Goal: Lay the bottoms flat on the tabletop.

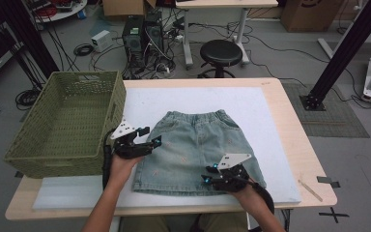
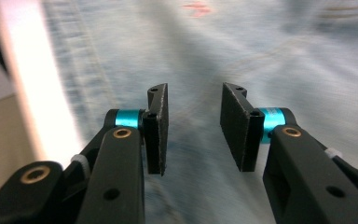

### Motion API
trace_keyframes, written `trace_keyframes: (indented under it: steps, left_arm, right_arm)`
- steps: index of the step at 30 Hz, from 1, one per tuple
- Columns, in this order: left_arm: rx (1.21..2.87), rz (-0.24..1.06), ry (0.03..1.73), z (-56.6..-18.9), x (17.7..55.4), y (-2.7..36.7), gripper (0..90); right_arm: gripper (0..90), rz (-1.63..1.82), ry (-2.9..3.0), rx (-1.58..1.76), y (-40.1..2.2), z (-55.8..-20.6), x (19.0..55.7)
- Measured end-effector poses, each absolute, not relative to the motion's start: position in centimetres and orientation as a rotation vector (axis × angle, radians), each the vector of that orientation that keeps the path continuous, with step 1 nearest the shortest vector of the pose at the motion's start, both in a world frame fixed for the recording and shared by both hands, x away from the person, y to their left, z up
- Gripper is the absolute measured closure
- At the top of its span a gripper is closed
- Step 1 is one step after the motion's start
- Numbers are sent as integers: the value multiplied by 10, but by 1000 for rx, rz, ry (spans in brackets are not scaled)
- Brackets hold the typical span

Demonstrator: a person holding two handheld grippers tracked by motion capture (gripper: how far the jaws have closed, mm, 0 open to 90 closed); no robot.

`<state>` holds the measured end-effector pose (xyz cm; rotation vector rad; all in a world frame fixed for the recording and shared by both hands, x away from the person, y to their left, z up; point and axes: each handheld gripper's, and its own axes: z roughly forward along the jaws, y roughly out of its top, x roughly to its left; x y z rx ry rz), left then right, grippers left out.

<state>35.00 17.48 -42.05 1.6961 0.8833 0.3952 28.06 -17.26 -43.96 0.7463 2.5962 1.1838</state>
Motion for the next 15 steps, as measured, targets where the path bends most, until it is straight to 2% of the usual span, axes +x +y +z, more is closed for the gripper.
trace_keyframes:
  steps: [4,11,15]
  left_arm:
    - [1698,393,888,-421,350,175,334]
    - [1707,395,886,-422,350,176,335]
    - [1706,393,884,-422,349,176,334]
  right_arm:
    - [643,1121,2653,710,-160,-447,279]
    - [842,1129,2631,691,-162,-448,278]
    - [871,1159,2655,670,-162,-447,275]
